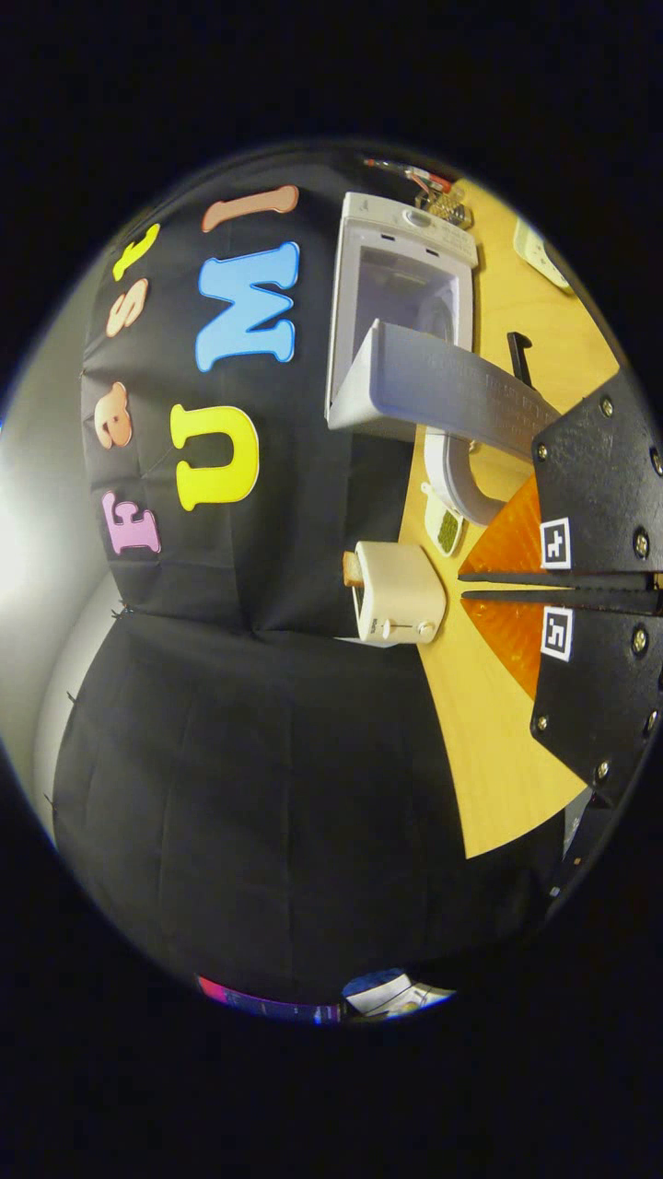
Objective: Open the microwave, put the food inside, and close the microwave door.
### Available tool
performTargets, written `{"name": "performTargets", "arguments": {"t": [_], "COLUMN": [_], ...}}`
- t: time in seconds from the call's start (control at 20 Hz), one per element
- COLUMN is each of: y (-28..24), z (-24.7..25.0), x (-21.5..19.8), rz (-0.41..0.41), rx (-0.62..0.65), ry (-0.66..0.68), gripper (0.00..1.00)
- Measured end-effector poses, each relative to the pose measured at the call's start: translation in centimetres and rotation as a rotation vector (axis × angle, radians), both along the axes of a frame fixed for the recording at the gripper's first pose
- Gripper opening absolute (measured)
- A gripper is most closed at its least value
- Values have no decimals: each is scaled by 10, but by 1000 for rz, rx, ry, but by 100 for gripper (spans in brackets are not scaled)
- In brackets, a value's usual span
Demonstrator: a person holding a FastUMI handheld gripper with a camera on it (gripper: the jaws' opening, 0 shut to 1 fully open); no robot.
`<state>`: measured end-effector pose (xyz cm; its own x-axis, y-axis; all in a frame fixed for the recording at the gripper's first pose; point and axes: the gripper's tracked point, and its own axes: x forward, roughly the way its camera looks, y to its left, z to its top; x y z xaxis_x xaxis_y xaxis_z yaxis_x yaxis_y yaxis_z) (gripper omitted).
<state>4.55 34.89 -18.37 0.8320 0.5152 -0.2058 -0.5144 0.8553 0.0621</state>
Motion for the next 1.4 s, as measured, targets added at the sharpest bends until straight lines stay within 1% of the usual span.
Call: {"name": "performTargets", "arguments": {"t": [0.15, 0.35, 0.5, 0.75, 0.85, 0.95, 1.2, 1.4], "y": [-38, -102, -154, -232, -250, -264, -282, -294], "z": [-3, -9, -20, -41, -53, -56, -65, -72], "x": [4, 20, 42, 101, 123, 145, 193, 222], "rz": [-39, -127, -231, -420, -467, -512, -574, -619], "rx": [-7, -24, -31, -50, -43, -76, -132, -145], "ry": [30, 43, 54, 74, 100, 83, 58, 54], "gripper": [1, 1, 1, 1, 1, 1, 1, 1]}}
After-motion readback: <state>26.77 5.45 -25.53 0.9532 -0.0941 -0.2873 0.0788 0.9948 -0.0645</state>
